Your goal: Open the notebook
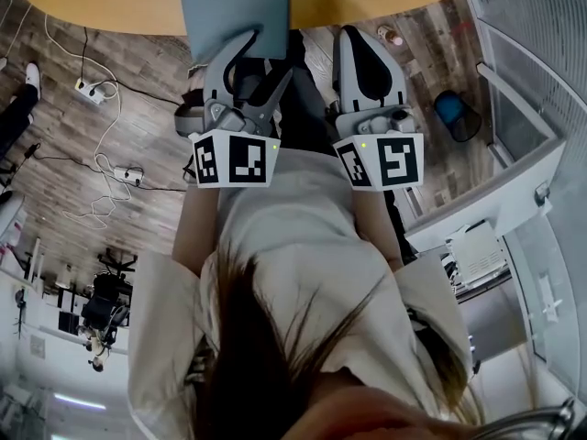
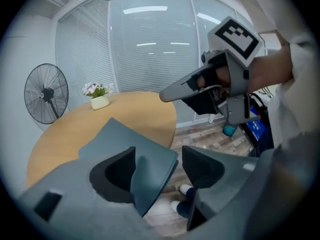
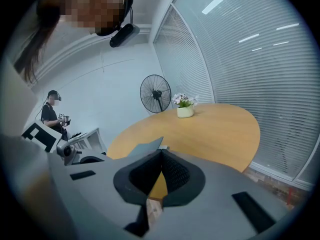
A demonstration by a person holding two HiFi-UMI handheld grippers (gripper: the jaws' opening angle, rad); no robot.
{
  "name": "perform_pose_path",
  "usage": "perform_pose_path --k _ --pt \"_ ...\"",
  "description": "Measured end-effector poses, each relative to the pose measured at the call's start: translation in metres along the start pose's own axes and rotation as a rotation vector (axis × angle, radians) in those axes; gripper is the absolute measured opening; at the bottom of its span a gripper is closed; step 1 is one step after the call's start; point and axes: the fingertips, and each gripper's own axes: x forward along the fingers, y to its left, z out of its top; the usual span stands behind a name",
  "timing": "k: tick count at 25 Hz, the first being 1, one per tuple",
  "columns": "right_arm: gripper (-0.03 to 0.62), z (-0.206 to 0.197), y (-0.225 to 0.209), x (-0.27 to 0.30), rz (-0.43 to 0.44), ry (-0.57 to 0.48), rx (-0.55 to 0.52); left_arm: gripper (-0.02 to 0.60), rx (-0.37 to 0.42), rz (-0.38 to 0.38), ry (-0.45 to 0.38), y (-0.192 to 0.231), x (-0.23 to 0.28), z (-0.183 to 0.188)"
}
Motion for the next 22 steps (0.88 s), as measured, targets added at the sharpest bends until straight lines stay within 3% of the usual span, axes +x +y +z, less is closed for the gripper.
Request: perform_pose_path --k 14,22 --pt "0.002 -0.009 -0.013 -0.001 0.007 0.026 0.044 0.282 0.02 0.046 0.094 0.001 0.021 -0.011" --pt "0.002 -0.008 -0.017 0.002 0.013 0.028 0.046 0.142 -0.013 0.021 0.086 -0.007 0.017 -0.009"
